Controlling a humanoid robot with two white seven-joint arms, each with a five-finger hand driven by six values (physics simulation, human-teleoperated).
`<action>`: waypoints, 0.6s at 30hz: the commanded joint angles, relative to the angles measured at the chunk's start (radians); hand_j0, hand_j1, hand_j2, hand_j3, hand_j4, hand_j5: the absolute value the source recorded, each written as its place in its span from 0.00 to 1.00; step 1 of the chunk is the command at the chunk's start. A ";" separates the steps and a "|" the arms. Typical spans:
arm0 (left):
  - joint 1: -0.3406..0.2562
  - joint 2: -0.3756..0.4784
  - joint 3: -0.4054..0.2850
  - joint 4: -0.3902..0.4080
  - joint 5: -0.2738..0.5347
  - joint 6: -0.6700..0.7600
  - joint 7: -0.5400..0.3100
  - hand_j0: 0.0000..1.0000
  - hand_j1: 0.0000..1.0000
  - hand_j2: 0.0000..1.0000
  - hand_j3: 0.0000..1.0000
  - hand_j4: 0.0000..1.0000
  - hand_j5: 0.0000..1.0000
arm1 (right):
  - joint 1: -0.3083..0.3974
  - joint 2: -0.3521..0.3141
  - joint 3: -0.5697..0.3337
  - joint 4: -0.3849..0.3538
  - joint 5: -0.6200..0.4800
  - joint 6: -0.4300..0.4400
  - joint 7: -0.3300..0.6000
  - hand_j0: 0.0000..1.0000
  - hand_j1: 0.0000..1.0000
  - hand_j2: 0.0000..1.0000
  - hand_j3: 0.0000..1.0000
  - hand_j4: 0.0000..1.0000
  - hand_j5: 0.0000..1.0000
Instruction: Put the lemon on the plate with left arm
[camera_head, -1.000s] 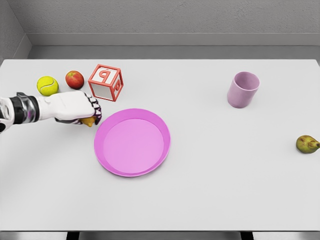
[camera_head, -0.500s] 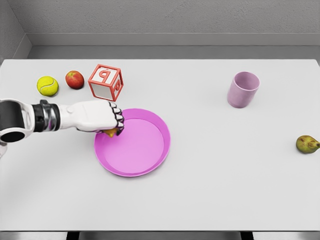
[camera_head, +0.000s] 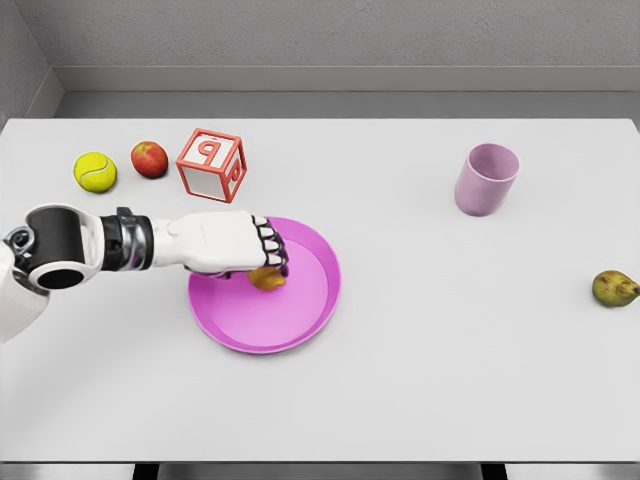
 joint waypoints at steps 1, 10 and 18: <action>0.000 0.000 0.003 0.001 0.002 0.003 0.001 1.00 1.00 1.00 1.00 1.00 1.00 | 0.000 0.000 0.000 0.000 0.000 0.000 0.000 1.00 1.00 1.00 1.00 1.00 1.00; -0.023 0.070 0.130 0.007 0.021 0.003 0.001 1.00 1.00 1.00 1.00 1.00 1.00 | 0.000 0.000 0.000 0.000 0.000 0.000 0.000 1.00 1.00 1.00 1.00 1.00 1.00; 0.133 0.173 0.343 0.142 0.121 0.003 0.001 1.00 1.00 1.00 1.00 1.00 1.00 | 0.000 0.000 0.000 0.000 0.000 0.000 0.000 1.00 1.00 1.00 1.00 1.00 1.00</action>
